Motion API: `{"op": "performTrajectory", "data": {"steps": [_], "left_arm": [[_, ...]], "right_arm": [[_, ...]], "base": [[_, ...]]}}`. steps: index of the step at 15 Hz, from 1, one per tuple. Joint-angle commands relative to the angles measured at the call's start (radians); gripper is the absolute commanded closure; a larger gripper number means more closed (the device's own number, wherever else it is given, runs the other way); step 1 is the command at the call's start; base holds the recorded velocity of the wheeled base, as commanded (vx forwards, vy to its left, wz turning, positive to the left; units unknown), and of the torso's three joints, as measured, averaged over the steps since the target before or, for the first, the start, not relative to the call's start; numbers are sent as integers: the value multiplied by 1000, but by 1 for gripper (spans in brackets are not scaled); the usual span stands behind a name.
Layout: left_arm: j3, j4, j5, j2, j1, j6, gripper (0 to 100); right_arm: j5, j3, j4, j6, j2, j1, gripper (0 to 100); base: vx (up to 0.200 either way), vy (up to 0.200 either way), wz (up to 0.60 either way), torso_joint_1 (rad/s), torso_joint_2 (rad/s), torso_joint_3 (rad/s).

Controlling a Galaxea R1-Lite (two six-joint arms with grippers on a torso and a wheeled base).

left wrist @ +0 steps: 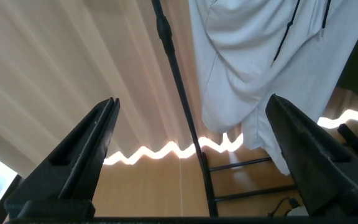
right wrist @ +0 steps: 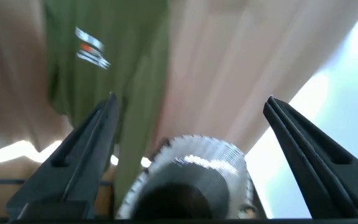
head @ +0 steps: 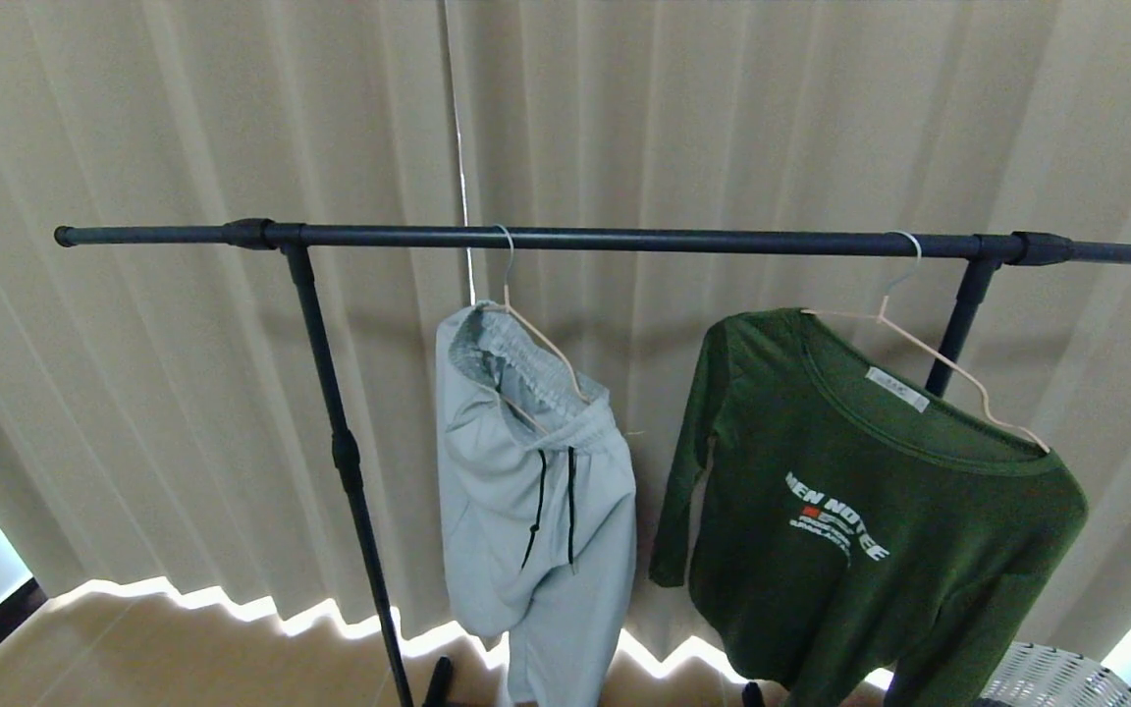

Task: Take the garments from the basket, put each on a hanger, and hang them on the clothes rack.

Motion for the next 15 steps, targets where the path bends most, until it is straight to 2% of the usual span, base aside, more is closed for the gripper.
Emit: {"op": "performTrajectory", "data": {"steps": [1, 3, 5, 8, 9, 10, 15], "left_arm": [[0, 0, 0, 3, 1, 0, 0], [0, 0, 0, 3, 1, 0, 0], [3, -2, 0, 2, -1, 5, 0], [3, -6, 0, 3, -3, -1, 0], [5, -6, 0, 2, -3, 2, 0], [3, -6, 0, 2, -3, 0, 0], [3, -6, 0, 2, -3, 2, 0]], "right_arm": [[33, 6, -2, 40, -11, -1, 0], [101, 28, -34, 120, -13, -1, 0], [141, 84, -119, 121, -11, -3, 0], [151, 93, -142, 124, -11, -3, 0], [150, 93, -142, 177, -11, -3, 0], [145, 93, -143, 190, -11, -3, 0], [145, 93, -142, 175, -11, -3, 0]], "base": [[0, 0, 0, 0, 0, 0], [0, 0, 0, 0, 0, 0], [0, 0, 0, 0, 0, 0], [0, 0, 0, 0, 0, 0], [0, 0, 0, 0, 0, 0], [0, 0, 0, 0, 0, 0], [0, 0, 0, 0, 0, 0]]}}
